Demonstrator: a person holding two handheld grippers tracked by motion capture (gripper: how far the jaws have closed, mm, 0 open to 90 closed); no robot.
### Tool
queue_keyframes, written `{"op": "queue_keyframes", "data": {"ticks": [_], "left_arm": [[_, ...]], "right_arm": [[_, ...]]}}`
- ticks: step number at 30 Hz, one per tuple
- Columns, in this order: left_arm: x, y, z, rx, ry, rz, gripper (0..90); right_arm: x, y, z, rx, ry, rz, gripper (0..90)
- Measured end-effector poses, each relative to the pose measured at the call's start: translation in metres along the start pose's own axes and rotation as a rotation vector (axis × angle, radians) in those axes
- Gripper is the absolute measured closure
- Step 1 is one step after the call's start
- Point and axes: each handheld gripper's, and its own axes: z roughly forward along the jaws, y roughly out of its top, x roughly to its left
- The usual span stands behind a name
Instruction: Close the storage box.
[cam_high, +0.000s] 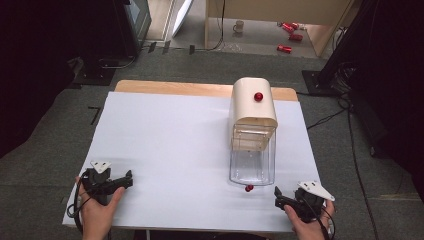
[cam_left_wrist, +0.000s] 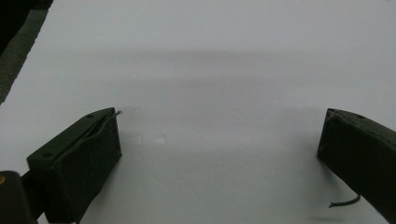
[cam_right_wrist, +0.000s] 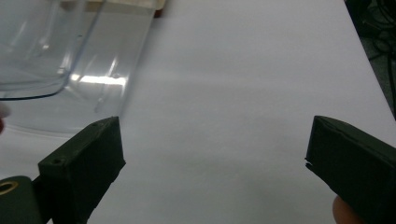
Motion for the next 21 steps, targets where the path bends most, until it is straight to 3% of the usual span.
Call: {"op": "queue_keyframes", "data": {"ticks": [5,10,17,21], "left_arm": [[0.000,0.000,0.000,0.000,0.000,0.000,0.0],[0.000,0.000,0.000,-0.001,0.000,0.000,0.0],[0.000,0.000,0.000,-0.001,0.000,0.001,0.0],[0.000,0.000,0.000,-0.001,0.000,0.001,0.0]], "right_arm": [[0.016,0.001,-0.011,-0.017,0.042,-0.017,6.3],[0.029,0.002,-0.021,-0.043,0.050,-0.036,13.5],[0.048,0.000,-0.026,-0.052,0.084,-0.071,16.7],[0.056,0.000,-0.028,-0.058,0.102,-0.059,21.6]]}}
